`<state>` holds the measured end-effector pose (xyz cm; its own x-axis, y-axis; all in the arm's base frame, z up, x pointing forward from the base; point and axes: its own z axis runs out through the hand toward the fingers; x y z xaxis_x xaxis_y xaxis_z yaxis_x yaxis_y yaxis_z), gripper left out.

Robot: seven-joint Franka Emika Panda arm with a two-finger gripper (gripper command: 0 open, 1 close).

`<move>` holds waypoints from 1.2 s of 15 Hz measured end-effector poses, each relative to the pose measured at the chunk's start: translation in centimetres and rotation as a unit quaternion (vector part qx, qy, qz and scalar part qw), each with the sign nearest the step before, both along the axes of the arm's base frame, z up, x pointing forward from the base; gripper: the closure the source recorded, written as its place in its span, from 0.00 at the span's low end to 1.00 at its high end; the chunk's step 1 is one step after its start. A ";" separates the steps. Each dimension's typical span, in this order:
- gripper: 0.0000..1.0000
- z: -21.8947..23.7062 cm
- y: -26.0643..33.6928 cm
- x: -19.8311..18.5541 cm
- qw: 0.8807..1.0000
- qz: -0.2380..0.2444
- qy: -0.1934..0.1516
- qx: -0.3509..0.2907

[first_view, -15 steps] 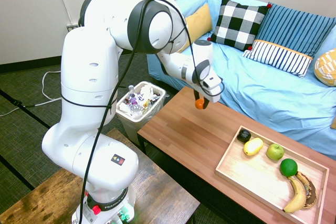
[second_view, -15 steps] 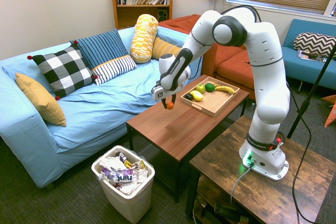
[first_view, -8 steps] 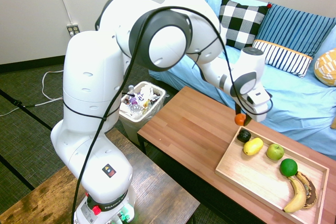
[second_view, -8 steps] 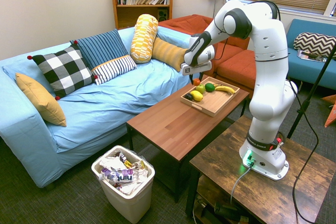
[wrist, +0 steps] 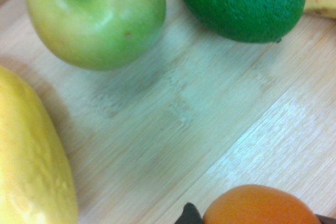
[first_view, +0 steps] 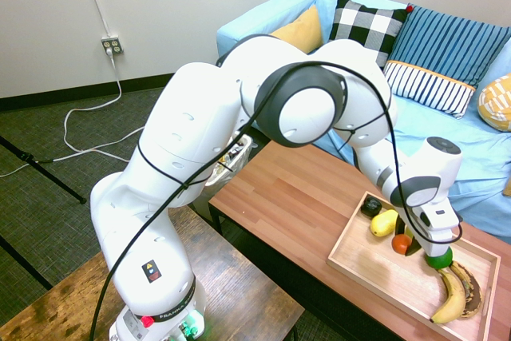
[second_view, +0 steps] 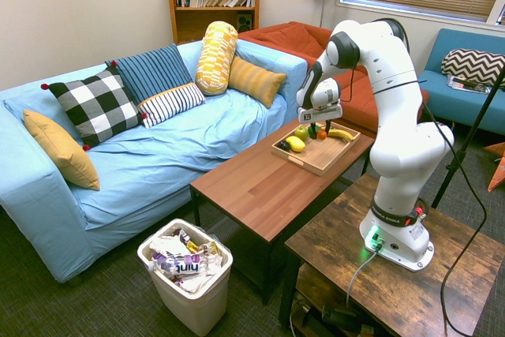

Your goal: Put the tangerine in the tray

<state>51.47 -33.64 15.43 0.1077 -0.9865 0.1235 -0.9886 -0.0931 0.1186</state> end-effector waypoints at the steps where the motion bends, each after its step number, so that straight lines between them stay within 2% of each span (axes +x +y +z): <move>1: 1.00 -1.0 0.0 -0.3 1.000 0.000 0.006 0.005; 8: 1.00 -4.5 0.6 0.1 1.000 0.003 0.017 0.020; 9: 0.00 -5.0 0.5 0.0 1.000 0.005 0.021 0.021; 18: 0.00 -5.5 0.6 0.3 0.999 0.015 0.020 0.025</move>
<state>51.82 -33.07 9.98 0.1405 -0.9876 0.0701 -0.9800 -0.1286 0.1521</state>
